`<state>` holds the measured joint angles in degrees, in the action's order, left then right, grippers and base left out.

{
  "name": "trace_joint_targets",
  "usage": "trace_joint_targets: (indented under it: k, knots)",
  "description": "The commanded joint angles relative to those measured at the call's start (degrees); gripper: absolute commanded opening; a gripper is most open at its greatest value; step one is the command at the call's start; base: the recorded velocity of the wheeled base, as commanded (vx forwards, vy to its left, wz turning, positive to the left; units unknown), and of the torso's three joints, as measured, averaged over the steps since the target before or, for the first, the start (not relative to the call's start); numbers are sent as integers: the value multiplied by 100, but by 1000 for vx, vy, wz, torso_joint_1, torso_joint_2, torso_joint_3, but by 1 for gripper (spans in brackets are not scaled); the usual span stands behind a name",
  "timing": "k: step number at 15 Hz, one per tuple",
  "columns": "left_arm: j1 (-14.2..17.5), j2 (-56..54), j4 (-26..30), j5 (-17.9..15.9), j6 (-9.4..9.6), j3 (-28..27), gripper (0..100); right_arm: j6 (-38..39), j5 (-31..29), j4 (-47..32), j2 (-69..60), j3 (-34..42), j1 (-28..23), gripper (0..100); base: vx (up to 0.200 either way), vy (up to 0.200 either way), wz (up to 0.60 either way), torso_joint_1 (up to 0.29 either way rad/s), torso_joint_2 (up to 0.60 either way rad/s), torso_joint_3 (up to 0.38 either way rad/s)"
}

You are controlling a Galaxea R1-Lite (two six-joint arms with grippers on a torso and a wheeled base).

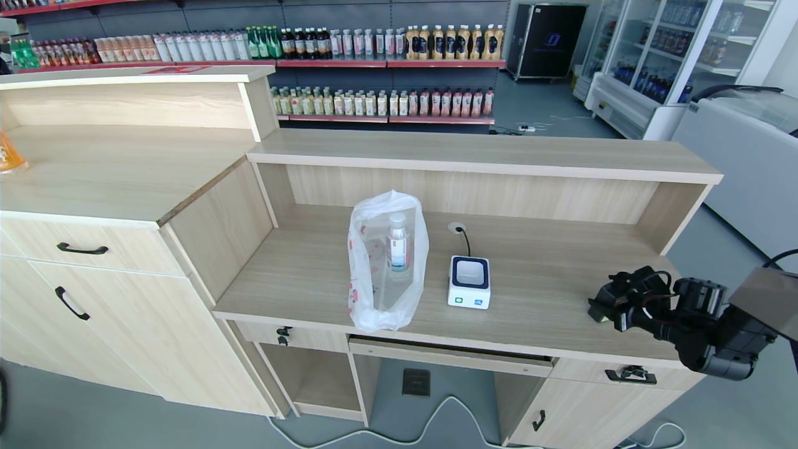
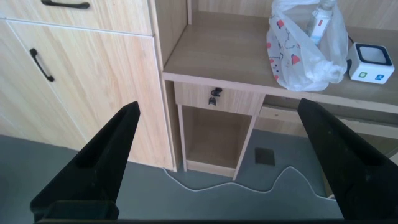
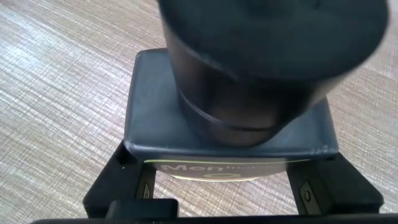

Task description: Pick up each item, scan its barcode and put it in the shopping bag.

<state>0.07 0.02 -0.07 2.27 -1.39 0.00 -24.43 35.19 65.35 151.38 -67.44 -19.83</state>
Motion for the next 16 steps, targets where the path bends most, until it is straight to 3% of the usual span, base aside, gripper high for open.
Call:
trace_joint_targets:
  k: [1,5,8,11,16]
  knots:
    - [1,-2,-1,2,-2,0,100,-9,5,65,-153,47,6,0,0,0,0,0,0,0]
    - [1,-2,-1,2,-2,0,100,-282,23,575,-1673,715,85,0,0,0,0,0,0,0]
    - [1,-2,-1,2,-2,0,100,-651,251,1709,-3510,1567,340,0,0,0,0,0,0,0]
    - [1,-2,-1,2,-2,0,100,-712,743,2438,-4521,1963,938,0,0,0,0,0,0,0]
    - [1,-2,-1,2,-2,0,100,-1178,849,2465,-4688,1813,2071,0,0,0,0,0,0,0]
